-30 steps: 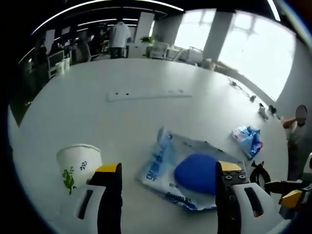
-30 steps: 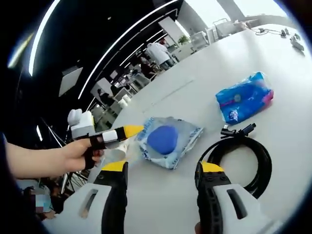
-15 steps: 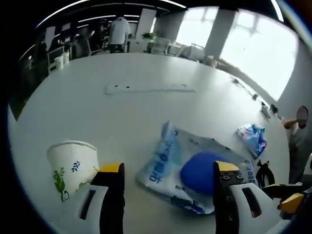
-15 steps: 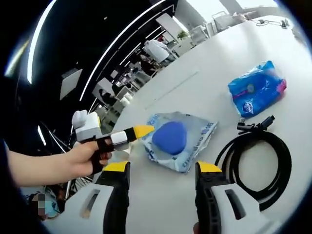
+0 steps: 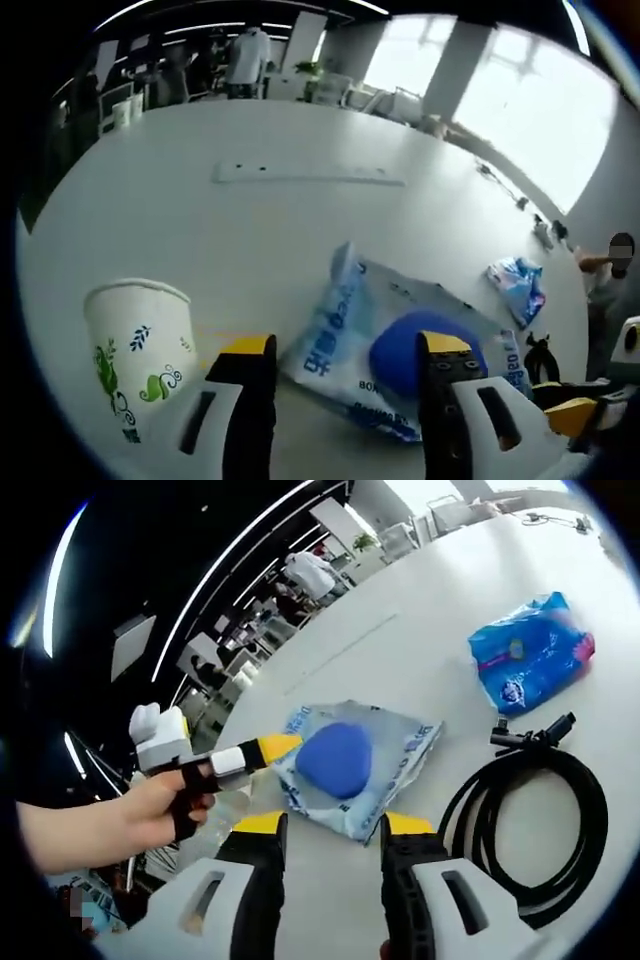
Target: Arrange the tabletop items into an orderly group along one side of the table until the central work area is clear of visible clutter.
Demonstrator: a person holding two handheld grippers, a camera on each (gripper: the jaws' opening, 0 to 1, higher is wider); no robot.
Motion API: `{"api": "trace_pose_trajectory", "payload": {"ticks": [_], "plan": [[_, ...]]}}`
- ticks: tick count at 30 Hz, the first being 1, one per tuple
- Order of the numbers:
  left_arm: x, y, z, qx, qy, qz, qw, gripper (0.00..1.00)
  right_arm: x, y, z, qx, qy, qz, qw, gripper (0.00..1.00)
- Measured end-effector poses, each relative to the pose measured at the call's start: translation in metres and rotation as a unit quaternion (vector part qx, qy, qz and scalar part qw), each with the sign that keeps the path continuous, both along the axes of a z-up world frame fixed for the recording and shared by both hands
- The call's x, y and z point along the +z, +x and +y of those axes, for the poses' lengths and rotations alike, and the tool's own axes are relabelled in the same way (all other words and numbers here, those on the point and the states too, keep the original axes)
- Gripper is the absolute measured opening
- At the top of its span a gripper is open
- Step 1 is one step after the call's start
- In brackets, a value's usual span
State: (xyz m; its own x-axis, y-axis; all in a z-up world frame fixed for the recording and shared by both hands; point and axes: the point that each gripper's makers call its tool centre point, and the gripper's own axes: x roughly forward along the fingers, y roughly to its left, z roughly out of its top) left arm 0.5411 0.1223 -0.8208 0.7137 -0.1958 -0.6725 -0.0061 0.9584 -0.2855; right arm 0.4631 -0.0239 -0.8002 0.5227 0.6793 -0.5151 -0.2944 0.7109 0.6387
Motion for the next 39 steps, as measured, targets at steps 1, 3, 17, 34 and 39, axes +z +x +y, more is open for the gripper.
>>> {"api": "trace_pose_trajectory", "payload": {"ticks": [1, 3, 17, 34, 39], "plan": [[0.0, 0.0, 0.001, 0.001, 0.003, 0.0, 1.0, 0.48, -0.002, 0.001, -0.001, -0.001, -0.004, 0.002, 1.0, 0.28], [0.0, -0.001, 0.003, 0.005, 0.001, 0.002, 1.0, 0.46, -0.005, 0.003, -0.004, -0.006, -0.009, 0.008, 0.9999, 0.21], [0.002, -0.021, 0.013, 0.022, -0.006, 0.042, 0.9989, 0.02, -0.001, 0.025, -0.026, -0.01, -0.038, -0.014, 0.9991, 0.0], [0.046, -0.031, 0.005, 0.043, -0.032, -0.018, 0.9984, 0.0, 0.047, 0.069, -0.034, 0.028, -0.079, -0.109, 0.9905, 0.0], [0.054, -0.033, -0.001, 0.047, -0.042, -0.033, 0.9975, 0.0, 0.052, 0.076, -0.037, 0.038, -0.086, -0.119, 0.9884, 0.0]]}}
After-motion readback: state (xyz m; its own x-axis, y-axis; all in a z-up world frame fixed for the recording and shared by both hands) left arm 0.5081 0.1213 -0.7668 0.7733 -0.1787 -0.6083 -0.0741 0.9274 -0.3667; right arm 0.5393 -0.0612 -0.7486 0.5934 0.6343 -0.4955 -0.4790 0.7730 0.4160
